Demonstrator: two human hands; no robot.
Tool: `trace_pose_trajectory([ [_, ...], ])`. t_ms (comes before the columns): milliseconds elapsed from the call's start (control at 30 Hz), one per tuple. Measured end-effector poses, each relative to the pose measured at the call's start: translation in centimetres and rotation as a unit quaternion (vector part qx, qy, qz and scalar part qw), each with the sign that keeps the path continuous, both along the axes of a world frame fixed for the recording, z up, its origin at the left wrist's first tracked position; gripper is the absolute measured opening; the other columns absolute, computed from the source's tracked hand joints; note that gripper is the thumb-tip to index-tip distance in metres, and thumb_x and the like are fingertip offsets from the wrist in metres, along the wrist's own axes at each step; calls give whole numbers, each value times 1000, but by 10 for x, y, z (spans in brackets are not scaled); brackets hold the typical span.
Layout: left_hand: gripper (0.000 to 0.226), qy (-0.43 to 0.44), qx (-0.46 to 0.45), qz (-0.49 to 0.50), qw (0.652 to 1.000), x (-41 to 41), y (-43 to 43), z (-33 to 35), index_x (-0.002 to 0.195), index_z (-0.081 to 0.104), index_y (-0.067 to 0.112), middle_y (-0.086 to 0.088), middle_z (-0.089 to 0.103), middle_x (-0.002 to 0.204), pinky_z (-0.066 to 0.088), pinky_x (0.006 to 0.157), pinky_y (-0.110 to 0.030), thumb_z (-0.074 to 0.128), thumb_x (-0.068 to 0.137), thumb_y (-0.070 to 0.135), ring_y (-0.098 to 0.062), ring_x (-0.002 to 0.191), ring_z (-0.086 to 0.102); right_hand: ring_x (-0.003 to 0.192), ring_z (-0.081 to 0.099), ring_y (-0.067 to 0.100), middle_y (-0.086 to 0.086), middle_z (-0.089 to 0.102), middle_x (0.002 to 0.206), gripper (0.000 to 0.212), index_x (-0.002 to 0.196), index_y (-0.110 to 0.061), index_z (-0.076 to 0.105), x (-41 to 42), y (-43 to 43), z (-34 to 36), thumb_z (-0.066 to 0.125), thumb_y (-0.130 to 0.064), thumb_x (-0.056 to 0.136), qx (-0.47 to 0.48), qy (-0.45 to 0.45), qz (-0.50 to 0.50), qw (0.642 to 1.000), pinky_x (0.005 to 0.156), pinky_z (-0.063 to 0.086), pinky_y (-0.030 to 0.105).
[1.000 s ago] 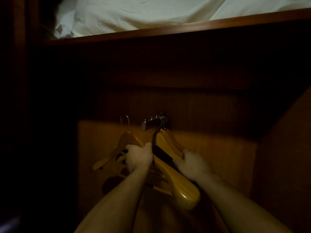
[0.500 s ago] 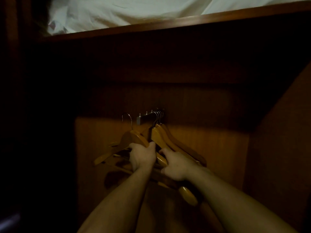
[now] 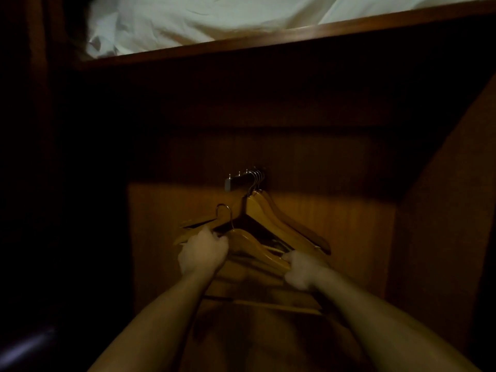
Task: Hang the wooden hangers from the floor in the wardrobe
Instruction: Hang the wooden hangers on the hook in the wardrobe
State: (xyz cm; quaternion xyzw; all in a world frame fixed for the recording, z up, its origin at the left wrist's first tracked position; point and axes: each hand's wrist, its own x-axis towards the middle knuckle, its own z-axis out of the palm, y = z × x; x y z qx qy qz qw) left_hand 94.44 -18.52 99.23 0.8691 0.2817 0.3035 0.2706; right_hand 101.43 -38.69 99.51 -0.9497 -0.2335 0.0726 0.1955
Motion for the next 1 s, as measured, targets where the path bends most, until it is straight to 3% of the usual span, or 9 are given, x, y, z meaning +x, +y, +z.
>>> trace_pose_trajectory([
  [100, 41, 65, 24, -18, 997, -6, 11, -4, 122, 48, 20, 0, 58, 113, 54, 81, -38, 62, 87, 37, -20, 102, 59, 102, 64, 20, 1, 64, 115, 46, 137, -25, 57, -10, -10, -6, 58, -15, 92, 1, 9, -15, 1000, 84, 56, 34],
  [200, 62, 91, 57, -56, 993, -3, 22, -9, 135, 40, 18, -7, 48, 138, 51, 95, -45, 67, 82, 37, -27, 125, 48, 91, 62, 17, 2, 65, 109, 45, 133, -26, 60, -21, -13, -8, 61, -11, 91, 20, 21, -36, 999, 66, 50, 26],
  [267, 62, 99, 72, -80, 989, -2, 30, -12, 133, 40, 20, -6, 50, 135, 49, 97, -46, 69, 81, 38, -27, 123, 50, 84, 59, 14, 4, 64, 115, 45, 131, -27, 61, -28, -15, -6, 64, -9, 90, 35, 20, -49, 998, 58, 45, 22],
  [400, 57, 129, 117, -130, 976, 0, 46, -18, 136, 42, 21, -5, 56, 129, 50, 95, -44, 65, 86, 39, -25, 119, 55, 69, 53, 8, -1, 60, 104, 43, 130, -28, 59, -52, -18, -2, 64, -7, 92, 75, 38, -75, 994, 50, 42, 18],
  [567, 20, 80, 131, -206, 966, 5, 55, -13, 117, 55, 24, 1, 65, 109, 53, 82, -38, 49, 100, 33, -18, 94, 60, 58, 49, 11, 2, 57, 87, 31, 106, -33, 58, -76, -31, 0, 68, -9, 90, 119, 47, -124, 984, 45, 40, 21],
  [633, 22, 60, 136, -224, 963, 9, 56, -11, 119, 54, 26, 0, 64, 113, 53, 84, -40, 52, 98, 33, -19, 98, 60, 60, 50, 11, 3, 57, 86, 24, 100, -29, 60, -79, -38, 4, 67, -8, 90, 125, 36, -136, 982, 48, 41, 22],
  [800, 63, 91, 189, -248, 946, 21, 58, -12, 150, 28, 34, -2, 49, 140, 48, 99, -44, 58, 95, 35, -23, 126, 50, 59, 49, 11, 2, 55, 82, 23, 91, -27, 59, -79, -45, 17, 65, -5, 90, 153, 23, -135, 979, 48, 40, 22],
  [900, 59, 97, 223, -238, 940, 29, 59, -7, 150, 28, 32, -3, 51, 139, 44, 101, -45, 53, 97, 39, -24, 126, 50, 55, 48, 11, 4, 56, 82, 20, 97, -24, 61, -71, -40, 22, 65, -6, 90, 157, 43, -120, 979, 47, 40, 23],
  [1000, 40, 80, 228, -223, 944, 35, 66, 2, 136, 42, 28, -5, 56, 130, 44, 96, -44, 47, 100, 42, -26, 119, 53, 50, 46, 10, 5, 56, 82, 21, 105, -22, 62, -59, -29, 30, 64, -7, 90, 178, 69, -114, 975, 43, 38, 23],
])
